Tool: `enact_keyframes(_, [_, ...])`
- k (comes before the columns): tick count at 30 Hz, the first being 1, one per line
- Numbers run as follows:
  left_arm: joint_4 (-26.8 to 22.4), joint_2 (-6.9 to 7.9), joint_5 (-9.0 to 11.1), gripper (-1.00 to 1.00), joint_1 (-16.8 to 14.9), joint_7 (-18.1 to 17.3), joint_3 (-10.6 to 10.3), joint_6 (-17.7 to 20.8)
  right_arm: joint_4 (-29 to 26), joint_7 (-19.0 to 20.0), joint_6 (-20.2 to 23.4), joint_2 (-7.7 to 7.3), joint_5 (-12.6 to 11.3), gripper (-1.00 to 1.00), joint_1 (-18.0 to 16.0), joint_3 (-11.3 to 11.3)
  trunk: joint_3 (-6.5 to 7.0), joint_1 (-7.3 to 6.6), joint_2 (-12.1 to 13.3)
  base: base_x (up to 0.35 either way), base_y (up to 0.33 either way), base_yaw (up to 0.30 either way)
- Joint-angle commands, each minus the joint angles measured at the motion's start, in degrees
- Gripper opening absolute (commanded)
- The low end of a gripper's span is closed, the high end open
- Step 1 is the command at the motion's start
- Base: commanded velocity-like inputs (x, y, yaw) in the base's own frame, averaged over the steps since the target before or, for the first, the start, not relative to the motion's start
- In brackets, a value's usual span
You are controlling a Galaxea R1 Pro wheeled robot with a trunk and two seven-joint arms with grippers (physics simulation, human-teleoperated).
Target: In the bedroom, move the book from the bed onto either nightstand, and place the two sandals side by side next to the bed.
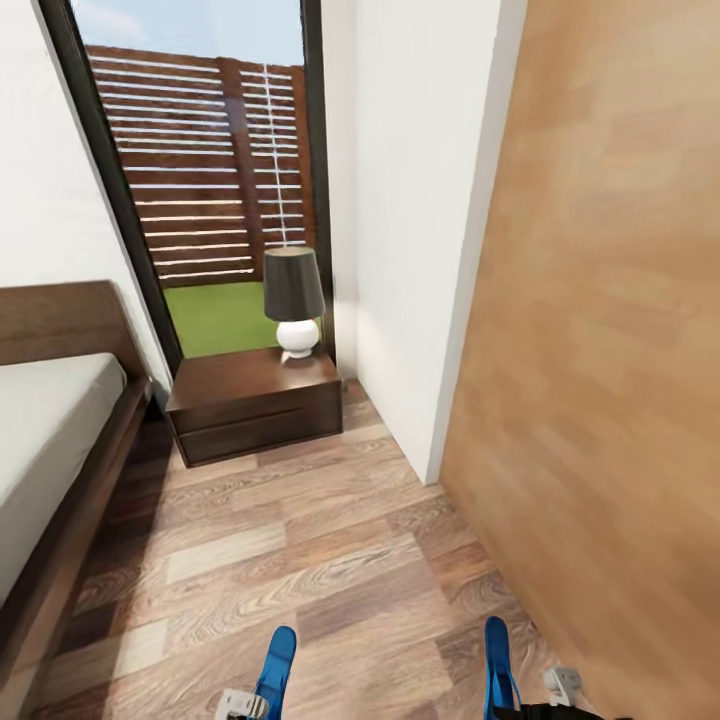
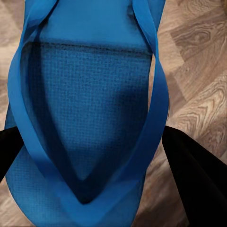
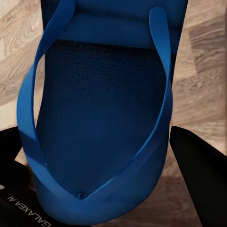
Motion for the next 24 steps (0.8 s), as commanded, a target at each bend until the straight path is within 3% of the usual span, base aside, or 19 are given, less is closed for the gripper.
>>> enact_keyframes(1, [0.05,0.04,0.53,-1.0,-0.04,-0.06,-0.46,-0.27,0.01,0.26,0.27,0.0,-0.1,-1.0,-0.03,-0.31,-0.05,0.02,-0.02,0.328,0.0,0.0])
enact_keyframes(24, [0.05,0.04,0.52,-1.0,-0.04,-0.12,-0.46,-0.26,0.01,0.26,0.27,0.0,-0.14,-1.0,-0.04,-0.31,-0.05,0.02,-0.02,0.328,0.0,0.0])
